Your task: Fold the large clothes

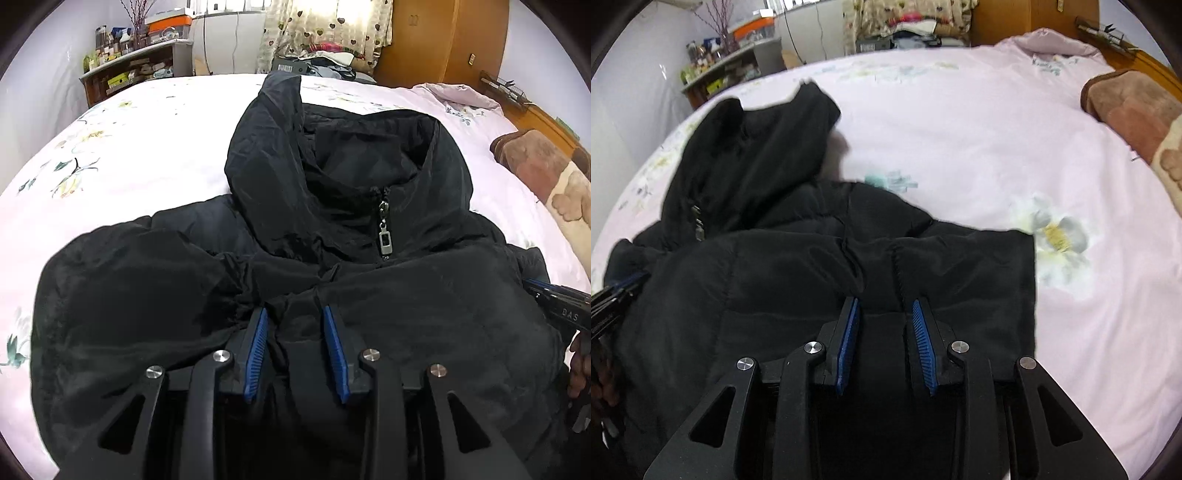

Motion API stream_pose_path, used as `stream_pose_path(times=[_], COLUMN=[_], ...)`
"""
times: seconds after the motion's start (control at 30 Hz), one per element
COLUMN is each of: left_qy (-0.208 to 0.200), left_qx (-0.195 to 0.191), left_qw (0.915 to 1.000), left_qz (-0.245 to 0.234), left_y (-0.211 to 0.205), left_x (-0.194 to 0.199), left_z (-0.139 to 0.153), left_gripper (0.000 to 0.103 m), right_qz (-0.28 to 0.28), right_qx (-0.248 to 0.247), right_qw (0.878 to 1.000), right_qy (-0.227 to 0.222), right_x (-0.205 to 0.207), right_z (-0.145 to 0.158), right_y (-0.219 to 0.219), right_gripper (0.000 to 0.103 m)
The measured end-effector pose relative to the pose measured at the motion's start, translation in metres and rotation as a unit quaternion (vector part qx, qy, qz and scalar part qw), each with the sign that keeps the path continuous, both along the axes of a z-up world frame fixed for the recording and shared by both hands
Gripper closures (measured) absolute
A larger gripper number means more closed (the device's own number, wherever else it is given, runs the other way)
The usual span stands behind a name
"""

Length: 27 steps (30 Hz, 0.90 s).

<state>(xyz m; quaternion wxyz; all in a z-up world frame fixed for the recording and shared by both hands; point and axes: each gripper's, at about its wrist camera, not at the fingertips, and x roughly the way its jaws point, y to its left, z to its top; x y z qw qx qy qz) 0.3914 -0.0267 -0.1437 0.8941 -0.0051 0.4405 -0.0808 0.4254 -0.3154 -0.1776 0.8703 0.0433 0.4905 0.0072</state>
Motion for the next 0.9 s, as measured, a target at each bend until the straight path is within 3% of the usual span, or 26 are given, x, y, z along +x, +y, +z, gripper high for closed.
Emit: stream_pose_path(times=[0.23,0.33,0.5,0.57,0.73,0.9], left_qy=[0.006,0.011,-0.041,-0.031,0.020,0.024], left_qx=[-0.001,-0.004,-0.025,-0.030,-0.020,-0.012], left_qw=[1.0000,0.9999,0.9988,0.9990,0.9996,0.9996], left_qz=[0.000,0.006,-0.005,-0.012,0.001,0.002], left_y=[0.001,0.007,0.016,0.014,0.011,0.007], left_x=[0.001,-0.007,-0.056,-0.066,-0.057,-0.053], left_z=[0.004,0.030,0.067,0.060,0.015,0.013], left_gripper=[0.068,0.068,0.067,0.066,0.060,0.058], right_qz=[0.002,-0.007,0.016,0.037,0.061,0.055], right_qx=[-0.016,-0.024,0.019,0.029,0.015,0.011], right_qw=[1.000,1.000,0.997,0.997,0.998,0.998], right_qy=[0.005,-0.007,-0.072,-0.068,-0.016,-0.005], right_x=[-0.001,-0.011,-0.060,-0.069,-0.060,-0.052], right_z=[-0.004,0.025,0.070,0.067,0.023,0.013], right_y=[0.001,0.003,0.025,0.041,0.071,0.070], right_gripper=[0.074,0.074,0.072,0.072,0.072,0.072])
